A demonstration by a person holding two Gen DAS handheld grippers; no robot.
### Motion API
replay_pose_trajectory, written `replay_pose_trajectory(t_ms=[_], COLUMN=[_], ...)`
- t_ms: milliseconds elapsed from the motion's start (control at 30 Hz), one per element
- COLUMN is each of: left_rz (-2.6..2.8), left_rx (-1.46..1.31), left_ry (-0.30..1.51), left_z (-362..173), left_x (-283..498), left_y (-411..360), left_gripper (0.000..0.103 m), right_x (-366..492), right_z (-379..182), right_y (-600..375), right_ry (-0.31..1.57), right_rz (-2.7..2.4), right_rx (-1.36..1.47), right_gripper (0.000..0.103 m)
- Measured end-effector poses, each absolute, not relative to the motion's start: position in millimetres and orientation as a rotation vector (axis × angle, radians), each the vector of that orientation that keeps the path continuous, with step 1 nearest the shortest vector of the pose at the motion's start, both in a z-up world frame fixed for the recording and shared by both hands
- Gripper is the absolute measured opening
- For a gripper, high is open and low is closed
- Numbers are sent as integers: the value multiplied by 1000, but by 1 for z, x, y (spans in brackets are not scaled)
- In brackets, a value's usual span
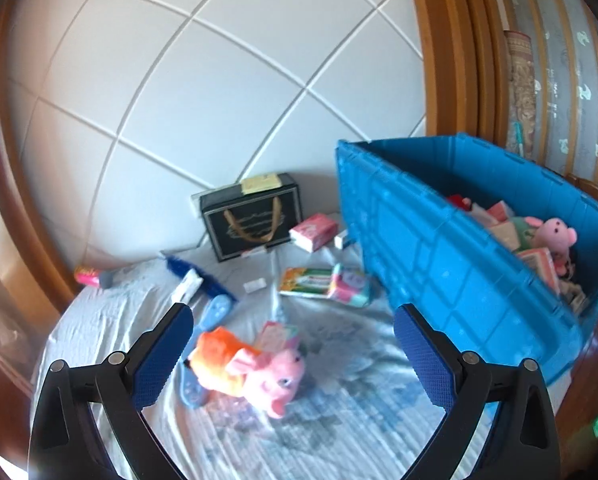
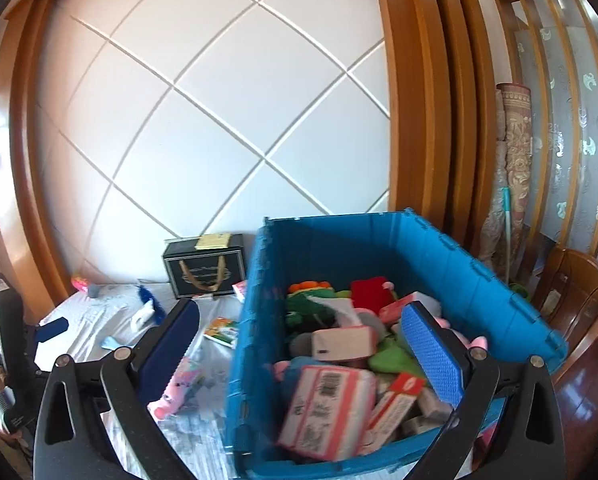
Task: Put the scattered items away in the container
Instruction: 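Move both grippers back over the bed toward the orange-pink pig plush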
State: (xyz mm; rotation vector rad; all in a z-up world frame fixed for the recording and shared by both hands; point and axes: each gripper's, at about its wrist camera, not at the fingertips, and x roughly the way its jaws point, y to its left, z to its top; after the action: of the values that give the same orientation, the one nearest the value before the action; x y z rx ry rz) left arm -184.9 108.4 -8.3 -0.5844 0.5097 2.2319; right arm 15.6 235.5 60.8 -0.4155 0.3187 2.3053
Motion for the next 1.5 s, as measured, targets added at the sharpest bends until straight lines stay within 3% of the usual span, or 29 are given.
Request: replay_pose_trajectory(t_ms=[267,533,733,833,1300,1433,1500], left_rz=[2325,2357,2403,2419,2240,2231,2276], left_rx=[-832,-1035,-1163,-1217,-1358,-1327,-1275], left_ry=[507,505,523,519,605,648,663], left_z=[-71,-137,-176,-195,-272,-275,-263], left_x=[-282,-326,-351,-363,-412,-434,-449], left_y=[19,-4,3,10,77,97,103], left_gripper=[102,102,102,102,102,101,99], right_x=[-81,-161,-215,-238,-317,-326,-327], right_z=[-4,-95,-156,-181,-228,-261,-269], right_y=[171,184,221,230,280,278,268], right_ry=[324,394,391,287,76,109,229], right_rz=[2434,2426,2373,2346,2136,2107,2179], right_rx=[-566,-879,-1066,-1147,-1268,-1419,-1479], right_gripper=[103,103,103,103,103,103,103])
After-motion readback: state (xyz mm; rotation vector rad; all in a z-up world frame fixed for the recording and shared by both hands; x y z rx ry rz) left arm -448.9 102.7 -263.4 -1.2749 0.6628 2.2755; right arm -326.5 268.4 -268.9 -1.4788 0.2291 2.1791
